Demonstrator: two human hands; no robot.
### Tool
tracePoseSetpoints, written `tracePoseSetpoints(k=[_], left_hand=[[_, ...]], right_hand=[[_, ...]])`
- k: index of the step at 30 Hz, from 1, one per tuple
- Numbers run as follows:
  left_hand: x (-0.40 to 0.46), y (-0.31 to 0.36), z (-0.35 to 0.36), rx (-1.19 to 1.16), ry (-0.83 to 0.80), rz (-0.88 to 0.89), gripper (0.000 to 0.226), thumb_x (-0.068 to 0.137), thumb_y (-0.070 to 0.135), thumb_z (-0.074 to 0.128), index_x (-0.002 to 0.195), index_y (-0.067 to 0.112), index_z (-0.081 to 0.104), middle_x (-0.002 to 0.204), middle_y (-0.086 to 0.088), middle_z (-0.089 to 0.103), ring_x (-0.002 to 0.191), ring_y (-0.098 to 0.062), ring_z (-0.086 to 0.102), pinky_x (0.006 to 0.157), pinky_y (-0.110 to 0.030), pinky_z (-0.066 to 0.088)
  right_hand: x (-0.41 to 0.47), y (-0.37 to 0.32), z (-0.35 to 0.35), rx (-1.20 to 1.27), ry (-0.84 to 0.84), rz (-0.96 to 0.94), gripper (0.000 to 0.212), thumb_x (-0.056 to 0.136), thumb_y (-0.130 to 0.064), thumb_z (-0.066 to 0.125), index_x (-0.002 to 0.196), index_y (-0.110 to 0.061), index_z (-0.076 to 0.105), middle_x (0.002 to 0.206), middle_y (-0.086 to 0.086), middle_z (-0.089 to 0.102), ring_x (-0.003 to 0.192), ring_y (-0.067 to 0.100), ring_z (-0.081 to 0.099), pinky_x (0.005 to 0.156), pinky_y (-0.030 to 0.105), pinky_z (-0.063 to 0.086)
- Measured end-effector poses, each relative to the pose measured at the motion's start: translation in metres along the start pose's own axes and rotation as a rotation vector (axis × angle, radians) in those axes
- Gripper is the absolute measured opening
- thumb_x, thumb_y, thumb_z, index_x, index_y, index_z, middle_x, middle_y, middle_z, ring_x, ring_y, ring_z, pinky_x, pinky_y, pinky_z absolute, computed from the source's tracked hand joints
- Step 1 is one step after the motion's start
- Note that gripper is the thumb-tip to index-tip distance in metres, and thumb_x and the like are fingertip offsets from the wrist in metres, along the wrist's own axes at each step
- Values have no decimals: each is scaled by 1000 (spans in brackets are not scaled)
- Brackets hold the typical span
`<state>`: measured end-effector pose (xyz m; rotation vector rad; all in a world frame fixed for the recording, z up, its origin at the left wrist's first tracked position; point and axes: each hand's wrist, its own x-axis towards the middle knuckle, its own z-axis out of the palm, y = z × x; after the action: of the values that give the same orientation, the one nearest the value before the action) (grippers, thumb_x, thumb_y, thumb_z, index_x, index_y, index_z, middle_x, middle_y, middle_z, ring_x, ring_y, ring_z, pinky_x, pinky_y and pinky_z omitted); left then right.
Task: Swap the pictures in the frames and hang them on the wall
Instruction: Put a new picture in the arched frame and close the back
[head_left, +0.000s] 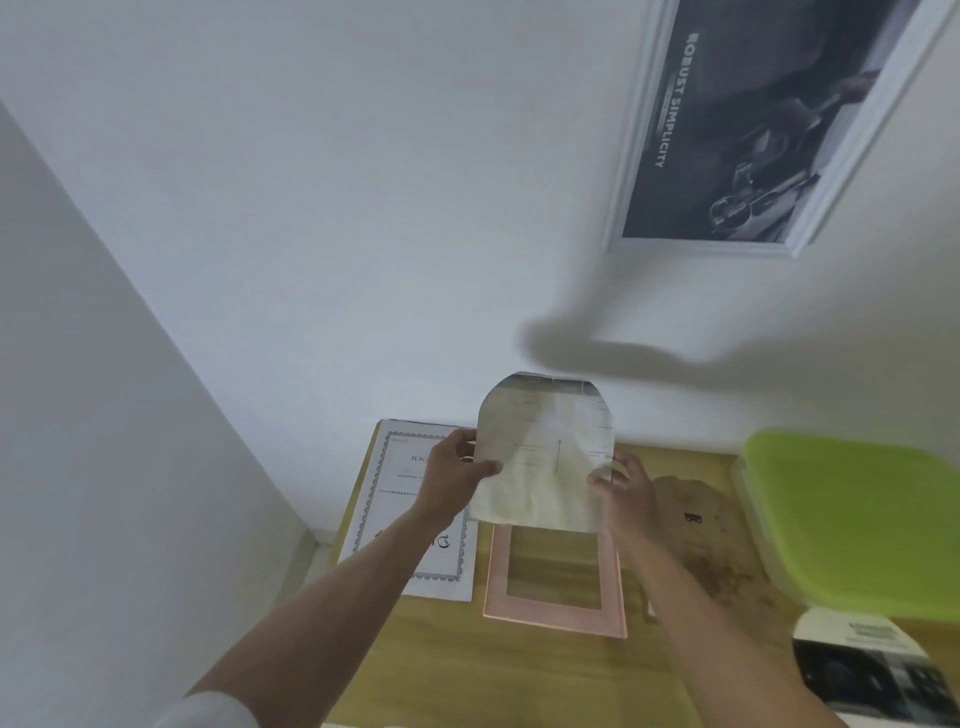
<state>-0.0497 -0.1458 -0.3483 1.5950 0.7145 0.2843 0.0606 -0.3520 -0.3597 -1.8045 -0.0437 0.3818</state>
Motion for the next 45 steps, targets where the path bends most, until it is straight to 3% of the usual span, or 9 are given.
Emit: tracePoseSetpoints(k=[5, 9, 12, 17, 21, 27, 45], left_hand=[[-2, -27, 22, 282, -17, -36, 35, 74, 15, 79, 104, 22, 62, 90, -5, 69, 77, -19, 65, 65, -28, 55], [-8, -51, 39, 443, -49, -61, 52, 77, 14, 78, 125, 15, 57, 86, -6, 67, 77, -21, 67, 63, -30, 57], [-13, -65, 50, 522, -73, -45, 60, 78, 14, 78, 132, 15, 53, 88, 1, 63, 82, -20, 65, 68, -31, 56], [-15, -77, 61, 751, -123, -51, 55, 80, 27, 77, 126, 11, 52, 120, -8, 54, 104, -27, 58, 86, -36, 51], [-15, -85, 60, 932, -134, -52, 49, 84, 42, 71, 118, 10, 56, 123, -6, 48, 103, -27, 59, 87, -40, 51], [-9, -95, 56, 908, -188, -48, 52, 91, 39, 64, 136, 17, 52, 126, -5, 49, 108, -26, 59, 93, -39, 48], [2, -103, 56, 865, -173, -48, 58, 91, 45, 62, 142, 22, 48, 129, -4, 49, 107, -25, 60, 93, -40, 51]], right_hand=[[-2, 35, -10, -245, 1, 42, 45, 89, -10, 62, 130, -24, 48, 110, -5, 64, 87, 8, 62, 76, 37, 57], [-5, 69, -17, -382, -16, 110, 46, 89, -16, 63, 132, -25, 47, 109, -3, 66, 83, 12, 65, 71, 39, 57], [-10, 83, -16, -457, -22, 148, 42, 88, -15, 62, 128, -23, 50, 109, -1, 64, 79, 14, 63, 68, 35, 53], [-3, 112, -16, -633, -89, 170, 50, 80, -31, 55, 129, -29, 53, 119, -4, 63, 104, 21, 62, 87, 42, 53], [-12, 98, -15, -830, -70, 139, 50, 91, -27, 61, 140, -22, 47, 129, 9, 49, 121, 30, 49, 95, 41, 46], [-11, 104, -16, -866, -136, 99, 55, 98, -30, 54, 150, -24, 38, 137, 11, 43, 128, 30, 45, 100, 39, 41], [-6, 101, -15, -799, -90, 85, 52, 97, -34, 54, 147, -25, 44, 137, 9, 45, 128, 26, 45, 100, 35, 40]])
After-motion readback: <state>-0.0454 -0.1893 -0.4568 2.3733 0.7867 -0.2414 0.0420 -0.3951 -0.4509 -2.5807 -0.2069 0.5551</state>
